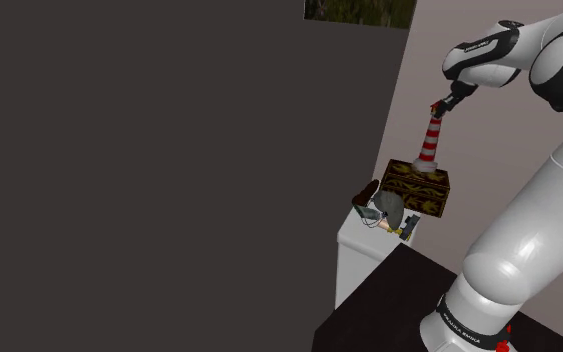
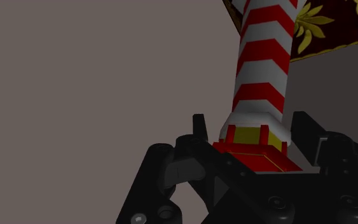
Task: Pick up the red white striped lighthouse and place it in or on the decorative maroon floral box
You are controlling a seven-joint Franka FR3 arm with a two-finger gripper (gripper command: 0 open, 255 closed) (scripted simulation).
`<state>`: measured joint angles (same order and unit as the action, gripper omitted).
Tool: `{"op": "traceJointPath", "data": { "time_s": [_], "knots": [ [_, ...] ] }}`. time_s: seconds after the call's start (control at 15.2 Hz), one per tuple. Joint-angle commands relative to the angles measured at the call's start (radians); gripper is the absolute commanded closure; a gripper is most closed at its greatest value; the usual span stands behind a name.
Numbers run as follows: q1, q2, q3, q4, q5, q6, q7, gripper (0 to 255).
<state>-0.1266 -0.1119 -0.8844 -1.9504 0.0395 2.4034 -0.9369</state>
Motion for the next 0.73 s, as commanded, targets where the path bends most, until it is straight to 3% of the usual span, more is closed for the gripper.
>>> {"op": "traceJointPath", "data": {
  "time_s": [0.0, 0.66],
  "knots": [
    [0.001, 0.003, -0.003, -0.025, 0.007, 0.028, -0.007, 255],
    [0.002, 0.01, -0.007, -0.047, 0.018, 0.055, -0.017, 255]
  ]
}}
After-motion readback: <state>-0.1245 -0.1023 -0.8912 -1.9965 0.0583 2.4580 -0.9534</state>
